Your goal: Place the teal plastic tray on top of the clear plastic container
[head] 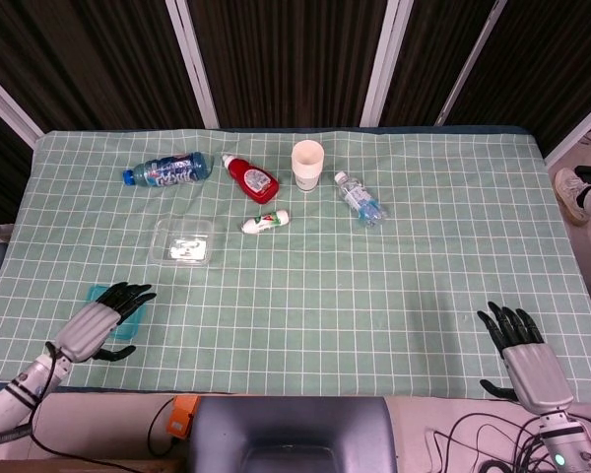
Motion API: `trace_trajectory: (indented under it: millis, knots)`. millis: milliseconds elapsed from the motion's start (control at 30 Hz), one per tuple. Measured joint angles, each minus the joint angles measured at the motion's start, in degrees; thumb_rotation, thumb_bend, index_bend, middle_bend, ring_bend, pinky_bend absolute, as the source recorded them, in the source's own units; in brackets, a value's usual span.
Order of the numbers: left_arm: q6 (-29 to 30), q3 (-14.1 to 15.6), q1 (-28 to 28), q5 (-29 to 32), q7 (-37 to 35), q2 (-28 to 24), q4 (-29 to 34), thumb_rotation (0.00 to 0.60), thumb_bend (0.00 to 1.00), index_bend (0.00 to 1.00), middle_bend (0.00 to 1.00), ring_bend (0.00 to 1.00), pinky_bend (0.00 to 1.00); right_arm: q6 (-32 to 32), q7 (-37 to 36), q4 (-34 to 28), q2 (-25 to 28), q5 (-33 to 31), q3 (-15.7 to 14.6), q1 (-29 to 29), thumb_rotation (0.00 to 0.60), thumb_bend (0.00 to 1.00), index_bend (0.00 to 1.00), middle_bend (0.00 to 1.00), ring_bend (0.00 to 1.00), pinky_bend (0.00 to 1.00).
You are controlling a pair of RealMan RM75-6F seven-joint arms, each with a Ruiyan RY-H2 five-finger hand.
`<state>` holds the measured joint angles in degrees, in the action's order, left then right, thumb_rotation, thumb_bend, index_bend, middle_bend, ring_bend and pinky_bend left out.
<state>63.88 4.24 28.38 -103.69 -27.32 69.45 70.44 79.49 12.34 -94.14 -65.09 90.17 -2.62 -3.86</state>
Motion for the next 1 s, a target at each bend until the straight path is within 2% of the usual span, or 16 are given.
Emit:
trace_trajectory:
  millis: [167,367,700,1000]
  knots:
    - [-3.7,1.7,4.3,-2.1,-2.9,3.6,-7.9,0.600,0.23,0.00,0.00,0.00,0.00,-1.1,0.8,-0.1,-0.4,-0.9,0.3,-0.5,0.600,0.06,0.00,0.00,0.00,0.00]
    - [-8.5,4.2,6.8,-1.5,-4.8,6.3,-13.0,0.600,0.23,0.00,0.00,0.00,0.00,-0.7,0.5,-0.1,-0.3,-0.9,0.4,-0.5,0.600,0.06,0.00,0.00,0.00,0.00]
    - [-9.5,6.0,7.2,1.8,-10.7,7.3,-17.6,0.600,0.23,0.00,0.00,0.00,0.00,-1.2,1.4,-0.2,-0.7,-1.2,0.4,-0.7,0.600,0.06,0.00,0.00,0.00,0.00]
    - [-9.5,7.7,6.9,2.8,-12.6,8.2,-19.7,0.600,0.23,0.00,0.00,0.00,0.00,-1.6,2.6,-0.3,-1.3,-1.4,0.3,-0.9,0.600,0.06,0.00,0.00,0.00,0.00]
